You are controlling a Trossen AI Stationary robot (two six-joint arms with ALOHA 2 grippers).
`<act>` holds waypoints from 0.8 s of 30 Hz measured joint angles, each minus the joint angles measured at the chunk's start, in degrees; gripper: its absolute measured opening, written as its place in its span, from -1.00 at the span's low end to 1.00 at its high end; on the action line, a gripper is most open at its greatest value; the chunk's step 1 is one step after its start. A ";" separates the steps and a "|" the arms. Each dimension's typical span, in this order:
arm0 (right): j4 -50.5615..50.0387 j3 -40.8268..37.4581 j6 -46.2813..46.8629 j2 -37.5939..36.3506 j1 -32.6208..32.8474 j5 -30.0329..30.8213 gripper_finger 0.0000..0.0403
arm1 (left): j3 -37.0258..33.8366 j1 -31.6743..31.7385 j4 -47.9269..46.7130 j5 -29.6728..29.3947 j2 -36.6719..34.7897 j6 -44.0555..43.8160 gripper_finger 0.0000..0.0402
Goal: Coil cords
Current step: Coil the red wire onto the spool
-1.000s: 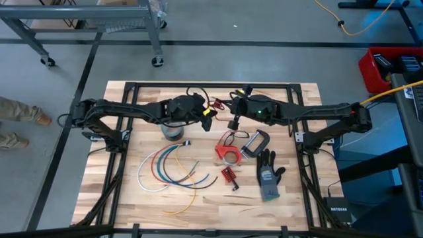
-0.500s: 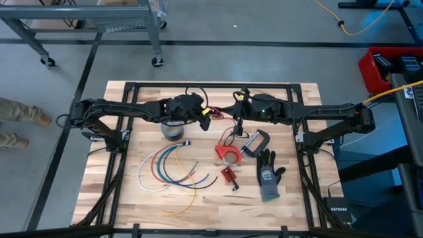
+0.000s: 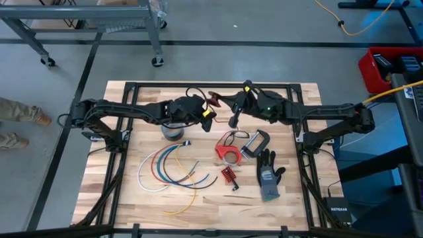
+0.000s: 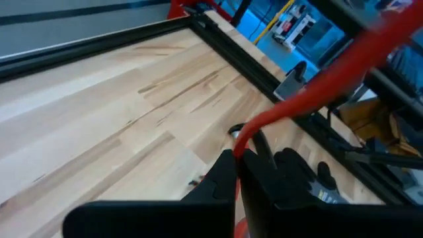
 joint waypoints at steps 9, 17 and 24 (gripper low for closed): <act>0.57 0.02 -0.15 0.41 0.02 8.13 -0.99 | -0.02 -1.46 4.51 0.02 0.38 -0.50 -1.00; 0.62 0.01 -0.19 0.59 0.07 17.61 -0.99 | -0.02 -2.06 5.28 -0.17 0.38 -3.68 -1.00; -1.17 0.02 -0.20 1.20 0.07 18.77 -0.99 | -0.02 -2.06 6.06 1.36 0.38 -6.15 -1.00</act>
